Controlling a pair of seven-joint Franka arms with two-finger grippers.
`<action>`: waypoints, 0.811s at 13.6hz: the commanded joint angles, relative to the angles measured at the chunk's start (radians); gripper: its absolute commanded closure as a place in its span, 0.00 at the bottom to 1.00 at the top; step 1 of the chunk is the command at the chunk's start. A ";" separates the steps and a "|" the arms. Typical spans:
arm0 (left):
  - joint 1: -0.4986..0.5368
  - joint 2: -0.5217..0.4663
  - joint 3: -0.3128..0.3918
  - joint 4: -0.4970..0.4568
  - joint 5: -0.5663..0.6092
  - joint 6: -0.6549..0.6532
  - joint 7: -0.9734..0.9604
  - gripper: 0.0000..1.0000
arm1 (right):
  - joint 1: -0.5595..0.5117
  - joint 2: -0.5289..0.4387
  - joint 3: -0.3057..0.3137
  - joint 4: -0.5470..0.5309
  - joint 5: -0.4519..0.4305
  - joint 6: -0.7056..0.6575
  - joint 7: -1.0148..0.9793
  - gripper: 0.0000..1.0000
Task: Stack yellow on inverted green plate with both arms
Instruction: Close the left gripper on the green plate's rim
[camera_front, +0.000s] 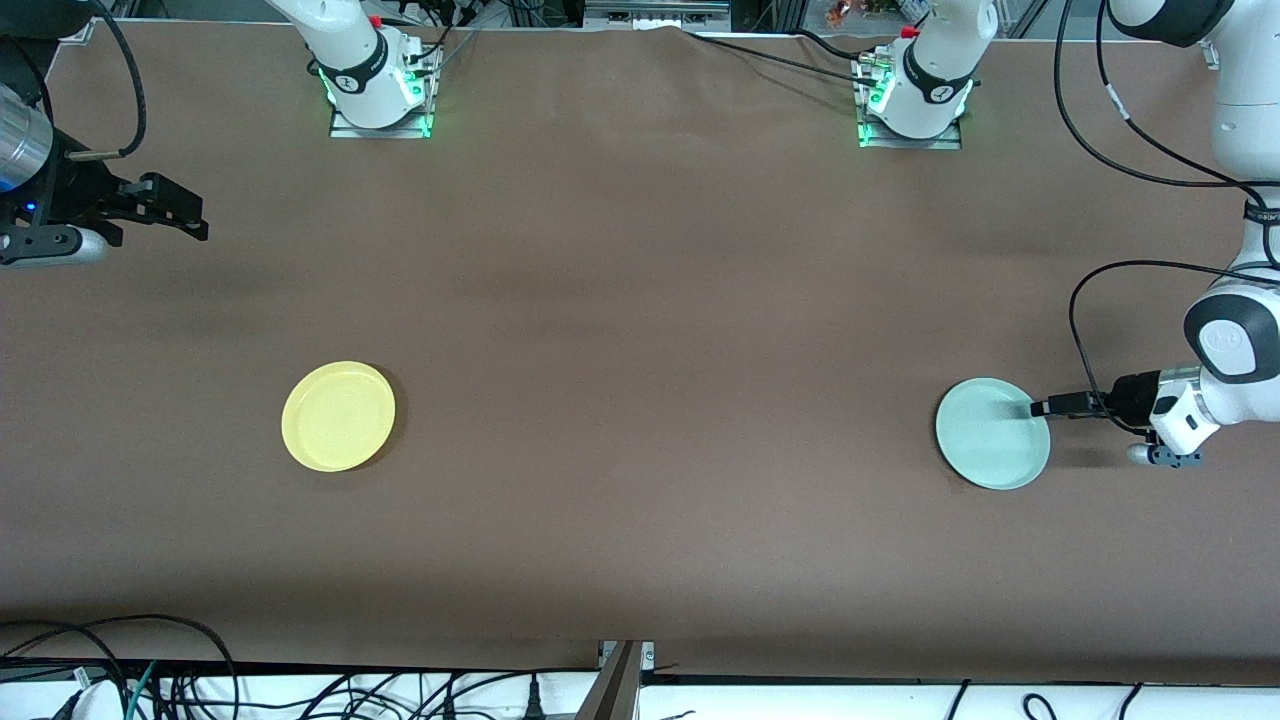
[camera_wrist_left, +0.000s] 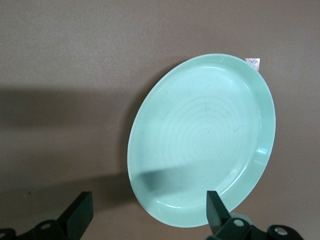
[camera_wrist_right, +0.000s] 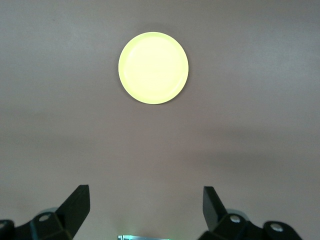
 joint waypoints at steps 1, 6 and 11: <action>-0.001 0.018 -0.001 0.006 -0.026 0.038 0.025 0.00 | -0.002 0.002 0.002 0.018 0.010 -0.021 0.012 0.00; -0.011 0.037 -0.010 0.010 -0.021 0.075 0.023 0.29 | -0.002 0.002 0.002 0.018 0.010 -0.021 0.012 0.00; -0.014 0.038 -0.012 0.010 -0.015 0.075 0.025 0.78 | -0.002 0.002 0.002 0.018 0.010 -0.021 0.012 0.00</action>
